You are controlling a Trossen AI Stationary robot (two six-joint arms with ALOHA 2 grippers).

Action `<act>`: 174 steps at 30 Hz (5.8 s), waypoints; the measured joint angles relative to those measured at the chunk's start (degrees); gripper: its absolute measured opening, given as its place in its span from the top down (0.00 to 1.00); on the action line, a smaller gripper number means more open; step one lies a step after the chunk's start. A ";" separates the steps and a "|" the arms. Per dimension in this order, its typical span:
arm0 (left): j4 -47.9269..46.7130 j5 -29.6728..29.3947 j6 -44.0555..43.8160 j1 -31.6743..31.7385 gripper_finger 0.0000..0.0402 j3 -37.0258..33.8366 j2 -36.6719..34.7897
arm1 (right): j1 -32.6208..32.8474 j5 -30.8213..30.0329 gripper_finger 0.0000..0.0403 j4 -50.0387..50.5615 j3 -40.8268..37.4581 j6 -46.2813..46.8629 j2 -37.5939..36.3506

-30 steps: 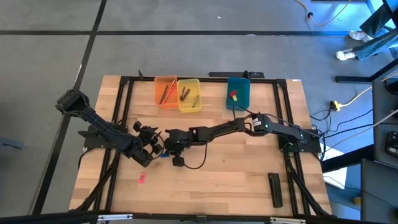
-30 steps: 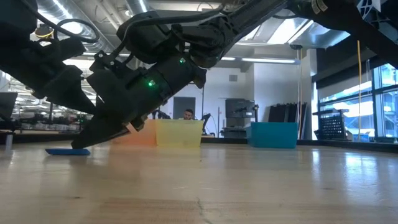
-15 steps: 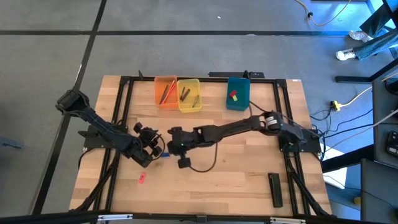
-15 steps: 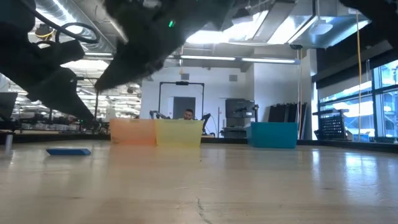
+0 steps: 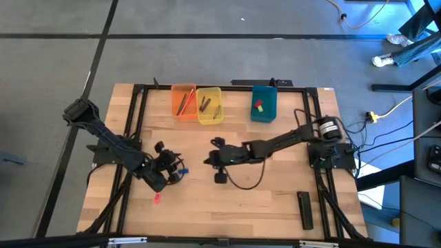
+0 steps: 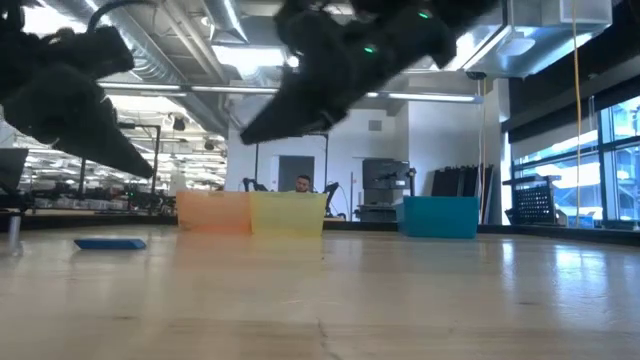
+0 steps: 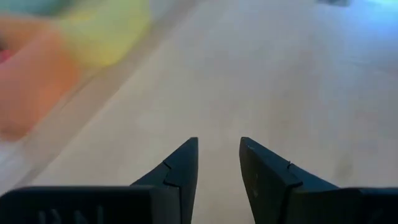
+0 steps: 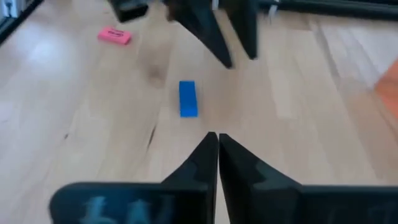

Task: Sort crayons/erasers/pens/pencils in bins
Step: Put the blue eraser into the blue bin

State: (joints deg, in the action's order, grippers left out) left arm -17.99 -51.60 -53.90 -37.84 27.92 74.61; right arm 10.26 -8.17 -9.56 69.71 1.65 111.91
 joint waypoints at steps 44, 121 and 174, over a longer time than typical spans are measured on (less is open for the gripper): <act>5.74 32.92 18.40 10.24 0.55 -0.02 3.15 | 5.29 -2.77 0.95 -5.69 -12.98 8.63 -9.43; 27.99 75.44 39.10 47.66 0.82 33.52 26.38 | 17.79 -35.01 0.97 -7.22 -43.33 16.75 -33.98; 28.87 82.89 34.31 42.50 0.73 35.78 25.90 | 11.33 -17.08 0.93 -5.03 -29.63 -13.38 -32.91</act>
State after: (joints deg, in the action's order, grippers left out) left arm 10.88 31.30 -19.59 4.67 63.70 100.51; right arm 21.59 -25.26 -14.59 40.07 -11.73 79.00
